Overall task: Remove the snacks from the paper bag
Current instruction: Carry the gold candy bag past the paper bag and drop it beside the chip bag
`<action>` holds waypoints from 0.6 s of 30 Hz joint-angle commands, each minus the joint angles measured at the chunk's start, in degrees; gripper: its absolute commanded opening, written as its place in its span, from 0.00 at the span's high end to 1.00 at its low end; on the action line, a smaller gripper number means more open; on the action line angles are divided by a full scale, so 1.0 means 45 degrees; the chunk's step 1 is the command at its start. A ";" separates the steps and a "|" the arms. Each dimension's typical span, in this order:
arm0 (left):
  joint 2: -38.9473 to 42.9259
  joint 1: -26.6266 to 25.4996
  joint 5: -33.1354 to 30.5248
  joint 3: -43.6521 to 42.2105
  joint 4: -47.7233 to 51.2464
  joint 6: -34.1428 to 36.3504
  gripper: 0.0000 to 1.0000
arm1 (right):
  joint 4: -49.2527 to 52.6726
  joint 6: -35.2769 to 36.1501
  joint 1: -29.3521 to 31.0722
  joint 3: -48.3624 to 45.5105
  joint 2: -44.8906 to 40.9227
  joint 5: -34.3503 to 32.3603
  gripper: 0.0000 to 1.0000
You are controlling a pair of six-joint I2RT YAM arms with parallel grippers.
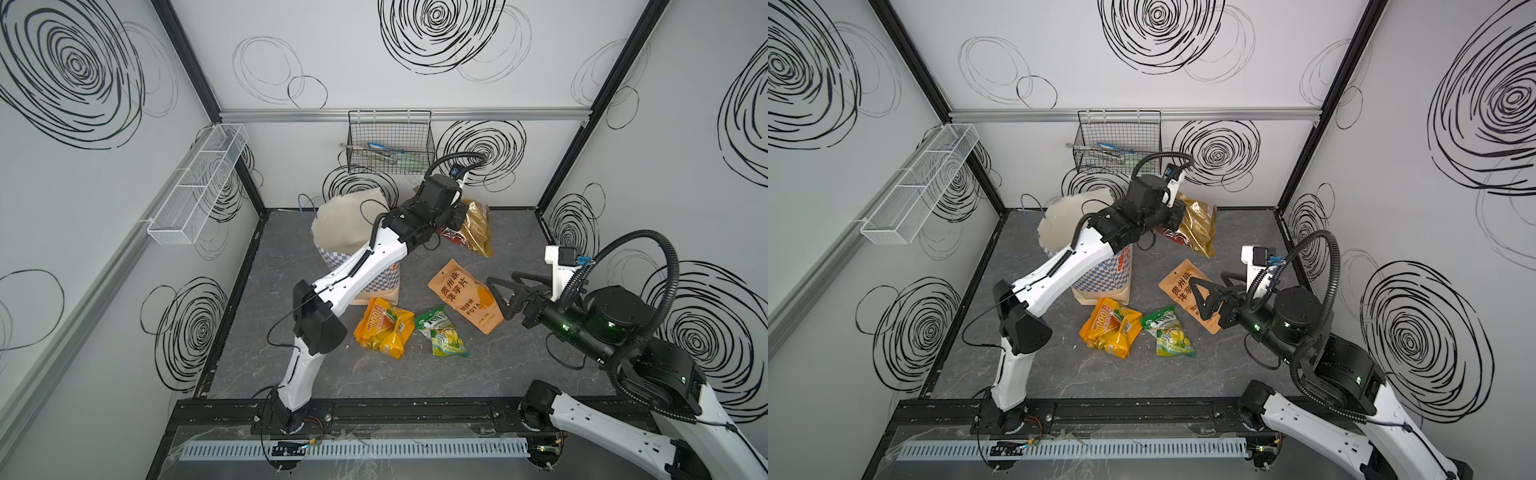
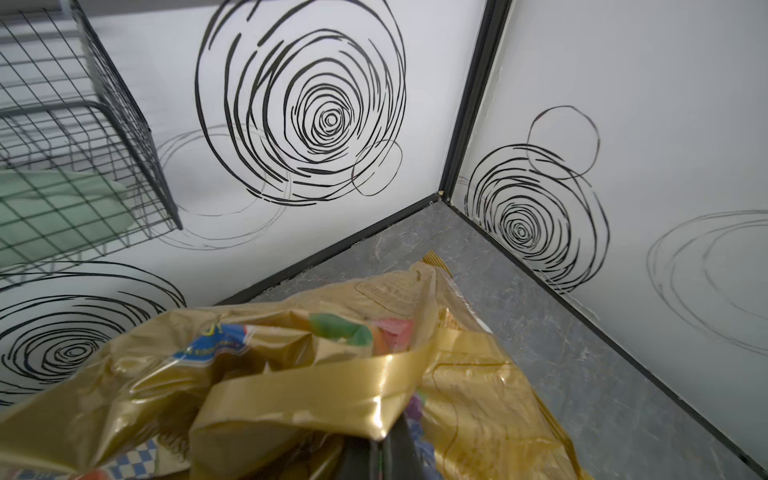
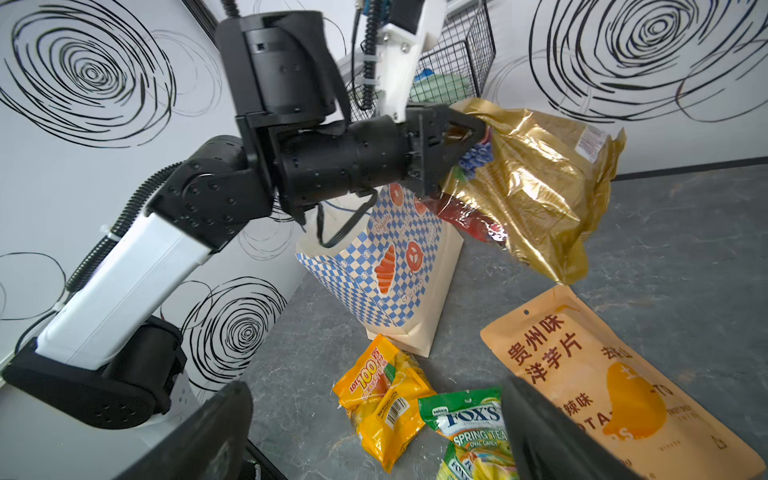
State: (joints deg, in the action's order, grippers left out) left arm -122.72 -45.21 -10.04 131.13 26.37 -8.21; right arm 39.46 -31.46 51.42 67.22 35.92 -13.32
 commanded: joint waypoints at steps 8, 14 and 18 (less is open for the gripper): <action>-0.3186 0.0362 -0.0874 0.1013 -0.5033 -0.0904 1.00 | 0.0927 -0.0683 0.0057 -0.0155 -0.0657 -0.0406 0.03; -0.3862 0.0525 -0.0620 0.0644 -0.5288 -0.1359 1.00 | 0.1310 -0.0766 0.0053 0.0042 -0.0747 -0.0507 0.03; -0.3572 0.0490 -0.0407 0.0703 -0.5137 -0.1301 0.70 | 0.1409 -0.0787 0.0055 0.0033 -0.0790 -0.0623 0.03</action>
State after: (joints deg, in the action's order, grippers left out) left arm -144.20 -42.89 -12.01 131.15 14.87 -13.34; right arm 44.21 -34.20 51.42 66.59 32.93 -14.66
